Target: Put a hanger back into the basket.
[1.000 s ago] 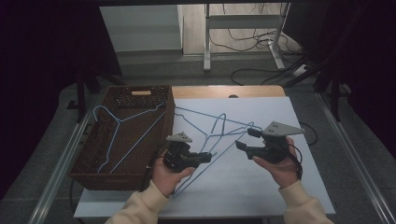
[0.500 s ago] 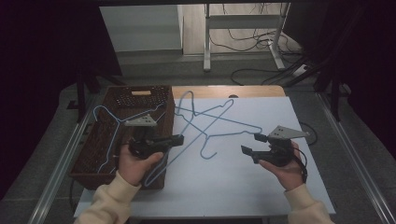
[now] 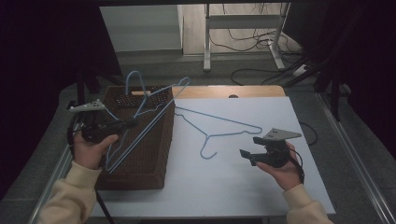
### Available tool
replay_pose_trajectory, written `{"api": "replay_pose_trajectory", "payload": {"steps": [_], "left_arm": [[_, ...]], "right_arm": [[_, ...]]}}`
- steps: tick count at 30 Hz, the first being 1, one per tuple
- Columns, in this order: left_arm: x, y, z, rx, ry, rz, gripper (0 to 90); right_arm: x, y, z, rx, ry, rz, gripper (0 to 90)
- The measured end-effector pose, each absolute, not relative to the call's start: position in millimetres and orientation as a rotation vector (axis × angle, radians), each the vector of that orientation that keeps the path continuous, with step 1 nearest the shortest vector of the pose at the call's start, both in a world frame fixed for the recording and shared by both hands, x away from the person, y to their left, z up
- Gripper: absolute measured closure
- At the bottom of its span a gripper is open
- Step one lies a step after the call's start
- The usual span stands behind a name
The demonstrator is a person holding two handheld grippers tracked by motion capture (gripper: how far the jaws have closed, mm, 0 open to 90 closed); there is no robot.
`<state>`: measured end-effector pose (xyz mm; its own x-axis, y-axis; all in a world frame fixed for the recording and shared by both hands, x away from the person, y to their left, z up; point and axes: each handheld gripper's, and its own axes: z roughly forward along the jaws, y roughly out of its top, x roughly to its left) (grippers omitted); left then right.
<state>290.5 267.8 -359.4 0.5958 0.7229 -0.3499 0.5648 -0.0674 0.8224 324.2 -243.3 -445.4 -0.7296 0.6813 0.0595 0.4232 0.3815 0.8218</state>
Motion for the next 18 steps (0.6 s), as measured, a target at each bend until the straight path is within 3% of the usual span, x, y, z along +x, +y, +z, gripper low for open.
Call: {"api": "replay_pose_trajectory", "payload": {"steps": [18], "left_arm": [[291.3,325.7,-391.5,1.715,1.155,0.192,86.3]], "right_arm": [[324.8,-240.9,-449.2,0.961,2.377,1.226,23.8]]}}
